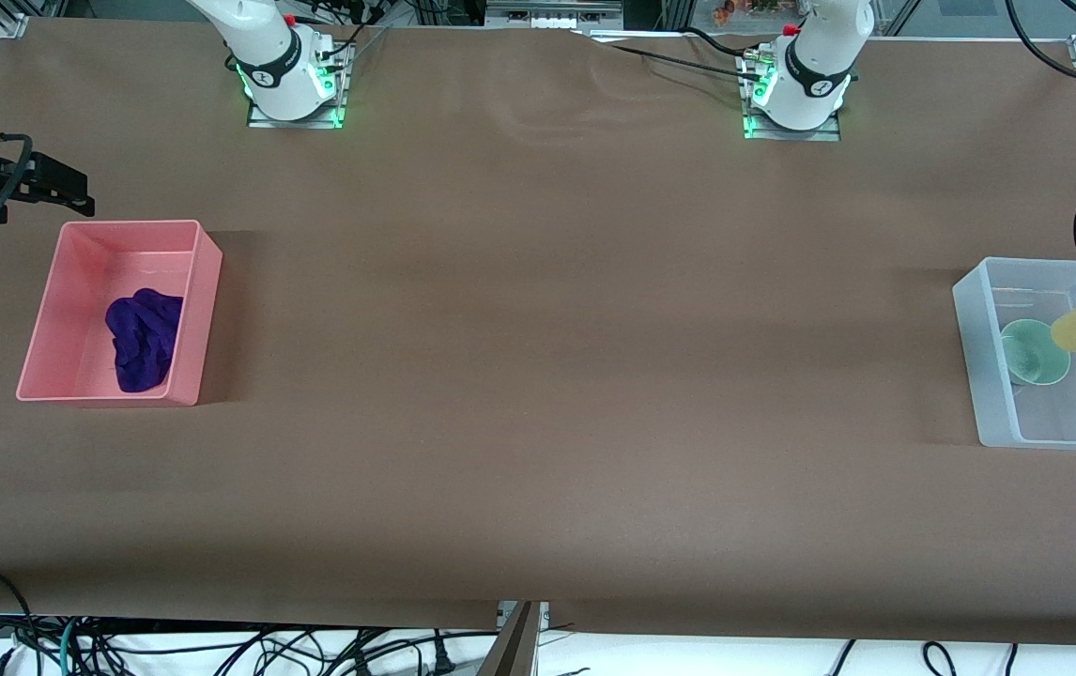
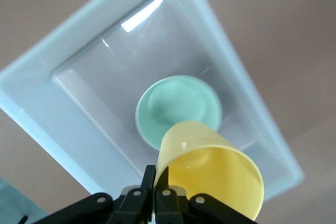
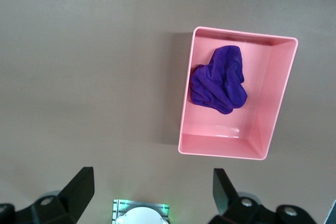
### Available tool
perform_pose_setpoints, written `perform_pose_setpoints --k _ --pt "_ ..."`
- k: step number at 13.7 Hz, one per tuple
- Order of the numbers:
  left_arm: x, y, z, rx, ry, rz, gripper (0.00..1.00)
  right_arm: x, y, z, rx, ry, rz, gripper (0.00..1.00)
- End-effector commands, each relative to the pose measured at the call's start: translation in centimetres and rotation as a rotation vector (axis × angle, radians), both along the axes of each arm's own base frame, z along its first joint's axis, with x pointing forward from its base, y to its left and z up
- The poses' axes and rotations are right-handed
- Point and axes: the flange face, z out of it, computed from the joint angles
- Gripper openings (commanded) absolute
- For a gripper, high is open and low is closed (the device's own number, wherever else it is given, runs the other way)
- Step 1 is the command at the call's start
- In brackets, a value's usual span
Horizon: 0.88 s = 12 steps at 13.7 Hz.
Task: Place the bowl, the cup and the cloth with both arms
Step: 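Carry the yellow cup into the clear bin and set it in the bowl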
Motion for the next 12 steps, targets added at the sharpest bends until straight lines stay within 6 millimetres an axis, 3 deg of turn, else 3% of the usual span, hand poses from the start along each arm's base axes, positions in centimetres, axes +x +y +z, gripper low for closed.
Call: perform_pose_setpoints --k 1,2,3,4,6,8,12 --pt "0.1 -0.6 -4.3 -0.031 -0.039 -0.017 0.00 0.4 0.3 0.4 -0.015 0.009 0.010 1.00" --pt "0.1 -0.6 -4.6 -0.034 -0.039 -0.014 0.16 0.5 0.4 0.4 -0.016 0.006 0.010 1.00" --pt "0.2 -0.5 -4.4 -0.032 -0.045 -0.015 0.77 0.5 0.5 0.3 -0.016 0.006 0.011 1.00" --pt "0.3 -0.6 -4.2 -0.033 -0.044 -0.016 1.00 0.5 0.5 0.4 -0.016 0.004 0.011 1.00" --pt "0.4 -0.8 -2.3 -0.028 -0.052 -0.016 1.00 0.5 0.6 0.3 -0.015 0.009 0.013 1.00" --pt "0.3 -2.2 1.3 -0.039 -0.038 -0.010 1.00 0.5 0.3 0.3 -0.015 0.009 0.010 1.00" --pt "2.3 -10.9 8.4 -0.094 0.038 0.118 1.00 0.5 0.2 0.3 -0.015 0.010 0.007 1.00"
